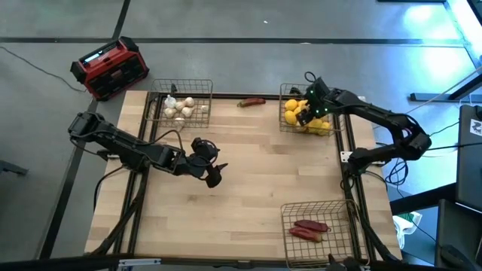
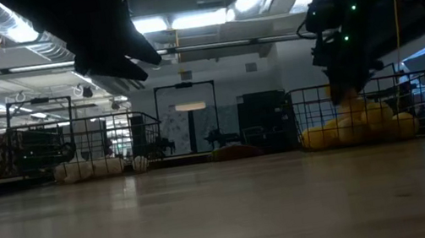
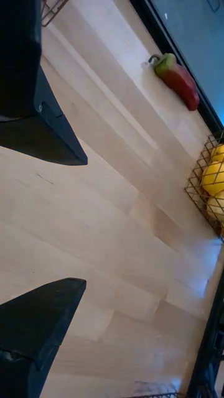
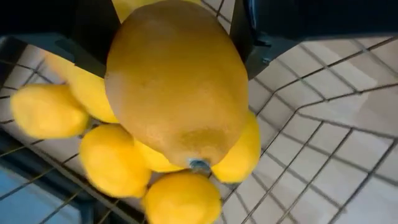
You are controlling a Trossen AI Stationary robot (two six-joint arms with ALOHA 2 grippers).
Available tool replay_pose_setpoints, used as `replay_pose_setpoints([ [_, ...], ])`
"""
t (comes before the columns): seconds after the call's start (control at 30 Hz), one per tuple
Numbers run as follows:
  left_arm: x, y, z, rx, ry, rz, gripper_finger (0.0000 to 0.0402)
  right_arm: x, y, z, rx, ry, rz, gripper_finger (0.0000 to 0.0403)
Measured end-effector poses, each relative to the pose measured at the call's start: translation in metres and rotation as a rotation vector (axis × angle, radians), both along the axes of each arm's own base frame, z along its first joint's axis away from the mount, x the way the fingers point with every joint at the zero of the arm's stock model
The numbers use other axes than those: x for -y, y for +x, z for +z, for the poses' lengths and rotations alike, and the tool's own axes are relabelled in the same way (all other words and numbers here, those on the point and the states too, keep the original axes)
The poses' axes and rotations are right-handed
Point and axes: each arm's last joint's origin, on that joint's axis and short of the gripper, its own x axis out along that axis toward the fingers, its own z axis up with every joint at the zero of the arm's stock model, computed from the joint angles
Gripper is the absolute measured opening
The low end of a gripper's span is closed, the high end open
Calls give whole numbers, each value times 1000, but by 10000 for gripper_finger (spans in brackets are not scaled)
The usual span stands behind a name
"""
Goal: Sort produce into baskets
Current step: Put the yellow lemon into the top right wire basket
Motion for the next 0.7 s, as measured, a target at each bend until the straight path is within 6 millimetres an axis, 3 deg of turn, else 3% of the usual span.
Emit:
replay_pose_setpoints([
  [0.43,0,0,0,-1,2,-1,308,7,6,-18,-81,36,6,221],
  [0.7,0,0,0,-1,3,-2,308,7,4,-19,-123,16,-7,254],
])
